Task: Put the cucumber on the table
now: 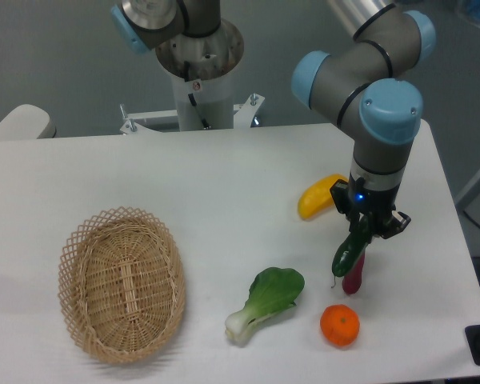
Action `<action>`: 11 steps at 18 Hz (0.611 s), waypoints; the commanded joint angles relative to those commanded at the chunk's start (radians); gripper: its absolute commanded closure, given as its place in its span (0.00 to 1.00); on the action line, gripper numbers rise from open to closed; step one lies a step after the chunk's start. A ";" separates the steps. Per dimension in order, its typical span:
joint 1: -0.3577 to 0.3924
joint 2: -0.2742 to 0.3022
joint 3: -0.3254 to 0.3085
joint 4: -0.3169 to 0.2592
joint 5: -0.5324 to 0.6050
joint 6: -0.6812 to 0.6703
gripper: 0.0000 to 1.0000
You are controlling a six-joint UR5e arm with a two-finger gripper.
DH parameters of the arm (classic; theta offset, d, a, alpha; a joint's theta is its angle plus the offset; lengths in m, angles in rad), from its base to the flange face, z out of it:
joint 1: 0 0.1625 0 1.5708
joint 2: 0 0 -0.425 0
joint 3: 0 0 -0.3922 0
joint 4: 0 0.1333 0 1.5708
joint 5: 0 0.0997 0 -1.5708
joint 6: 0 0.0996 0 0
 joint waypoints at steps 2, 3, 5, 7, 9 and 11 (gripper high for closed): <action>0.000 0.000 0.002 0.000 -0.003 0.000 0.82; 0.000 0.000 0.006 0.000 -0.002 0.000 0.82; -0.002 -0.002 -0.001 0.000 0.000 0.002 0.82; -0.002 -0.002 -0.008 0.002 0.002 0.002 0.82; -0.002 0.003 -0.017 0.000 0.003 0.002 0.82; -0.003 0.012 -0.049 0.008 0.003 0.017 0.82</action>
